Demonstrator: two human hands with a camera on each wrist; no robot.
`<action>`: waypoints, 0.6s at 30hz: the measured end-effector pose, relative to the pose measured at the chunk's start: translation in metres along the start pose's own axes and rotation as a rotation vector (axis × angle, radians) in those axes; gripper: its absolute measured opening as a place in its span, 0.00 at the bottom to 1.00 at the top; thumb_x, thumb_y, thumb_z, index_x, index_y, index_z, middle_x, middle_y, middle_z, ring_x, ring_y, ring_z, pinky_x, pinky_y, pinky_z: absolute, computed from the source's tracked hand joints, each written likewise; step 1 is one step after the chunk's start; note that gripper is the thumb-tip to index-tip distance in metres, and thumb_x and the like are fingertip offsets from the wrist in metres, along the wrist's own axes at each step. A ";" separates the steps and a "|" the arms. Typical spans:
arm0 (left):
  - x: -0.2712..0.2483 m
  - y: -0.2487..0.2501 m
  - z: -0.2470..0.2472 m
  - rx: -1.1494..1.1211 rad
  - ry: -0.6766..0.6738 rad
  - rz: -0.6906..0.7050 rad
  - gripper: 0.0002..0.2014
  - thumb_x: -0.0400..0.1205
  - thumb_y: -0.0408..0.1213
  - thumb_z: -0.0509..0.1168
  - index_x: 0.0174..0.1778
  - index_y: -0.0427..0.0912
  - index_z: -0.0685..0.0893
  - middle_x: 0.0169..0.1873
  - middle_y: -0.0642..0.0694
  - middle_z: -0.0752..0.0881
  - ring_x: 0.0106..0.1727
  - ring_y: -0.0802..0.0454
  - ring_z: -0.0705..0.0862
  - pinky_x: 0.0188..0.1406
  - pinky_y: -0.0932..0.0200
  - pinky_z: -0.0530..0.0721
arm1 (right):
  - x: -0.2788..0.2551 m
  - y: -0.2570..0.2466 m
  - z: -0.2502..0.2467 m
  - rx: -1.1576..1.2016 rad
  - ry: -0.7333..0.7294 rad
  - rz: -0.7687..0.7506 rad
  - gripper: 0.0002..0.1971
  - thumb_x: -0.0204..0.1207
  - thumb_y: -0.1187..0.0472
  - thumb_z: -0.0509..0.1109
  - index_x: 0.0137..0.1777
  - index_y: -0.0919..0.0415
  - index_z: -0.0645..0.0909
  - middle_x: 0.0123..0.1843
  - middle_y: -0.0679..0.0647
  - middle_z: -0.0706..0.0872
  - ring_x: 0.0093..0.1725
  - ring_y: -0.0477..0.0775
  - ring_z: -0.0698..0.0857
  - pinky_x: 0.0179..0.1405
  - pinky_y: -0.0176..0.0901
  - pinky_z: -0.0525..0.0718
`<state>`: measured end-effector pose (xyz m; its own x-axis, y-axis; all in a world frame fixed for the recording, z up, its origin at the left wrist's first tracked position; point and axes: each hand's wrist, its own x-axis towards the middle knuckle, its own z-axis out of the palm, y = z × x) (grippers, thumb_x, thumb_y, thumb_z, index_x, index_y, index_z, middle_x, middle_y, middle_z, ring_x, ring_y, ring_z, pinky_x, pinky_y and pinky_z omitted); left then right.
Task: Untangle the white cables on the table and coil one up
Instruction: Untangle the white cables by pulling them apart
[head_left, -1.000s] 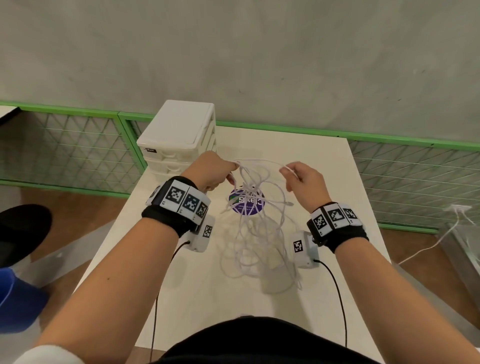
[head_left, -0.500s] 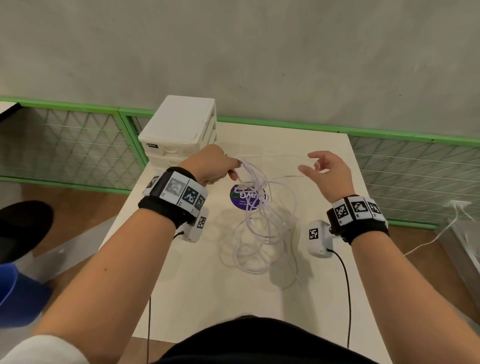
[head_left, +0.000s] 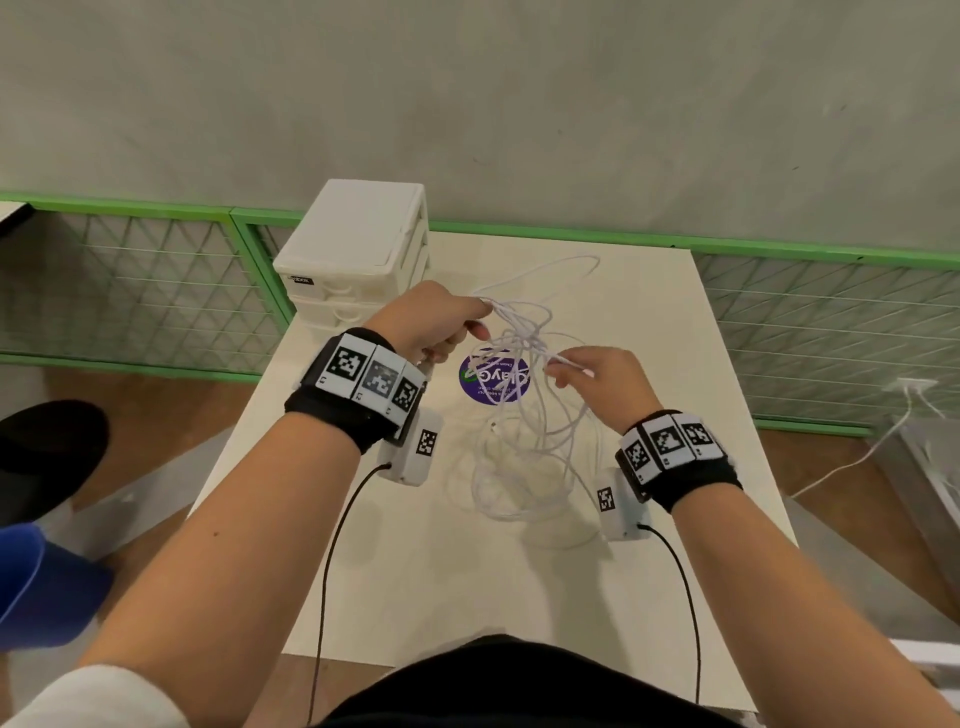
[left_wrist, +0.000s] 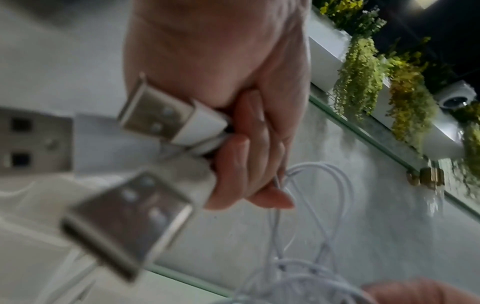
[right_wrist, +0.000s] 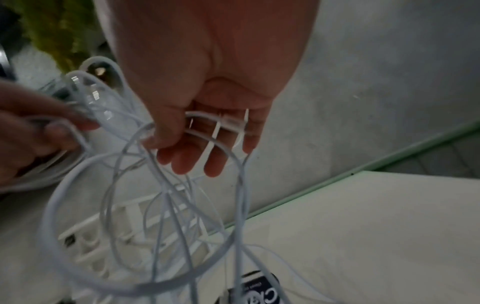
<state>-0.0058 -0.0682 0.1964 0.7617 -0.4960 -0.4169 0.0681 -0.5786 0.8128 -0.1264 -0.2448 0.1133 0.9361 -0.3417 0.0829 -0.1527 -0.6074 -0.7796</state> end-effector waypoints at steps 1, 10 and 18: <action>-0.001 -0.001 -0.002 0.061 -0.011 0.019 0.17 0.81 0.47 0.67 0.36 0.36 0.85 0.13 0.52 0.67 0.16 0.54 0.62 0.19 0.65 0.61 | 0.001 0.000 -0.003 0.050 0.040 0.022 0.07 0.76 0.59 0.71 0.38 0.47 0.85 0.38 0.54 0.89 0.40 0.43 0.85 0.46 0.35 0.76; 0.000 -0.004 0.005 0.043 0.120 0.339 0.26 0.73 0.58 0.73 0.39 0.32 0.89 0.15 0.46 0.71 0.16 0.48 0.68 0.19 0.61 0.70 | 0.012 -0.017 -0.027 0.270 0.341 -0.036 0.04 0.64 0.63 0.80 0.38 0.55 0.89 0.40 0.50 0.87 0.42 0.43 0.83 0.46 0.33 0.79; 0.009 0.002 0.029 -0.031 0.271 0.381 0.23 0.81 0.50 0.68 0.29 0.33 0.81 0.13 0.53 0.74 0.12 0.60 0.67 0.16 0.67 0.66 | 0.019 -0.036 -0.034 0.030 0.353 -0.262 0.04 0.71 0.58 0.76 0.44 0.56 0.90 0.38 0.54 0.84 0.34 0.42 0.75 0.39 0.31 0.73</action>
<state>-0.0174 -0.0927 0.1818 0.8770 -0.4795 0.0315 -0.2327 -0.3664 0.9009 -0.1135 -0.2539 0.1640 0.7756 -0.4061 0.4832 0.0898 -0.6868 -0.7213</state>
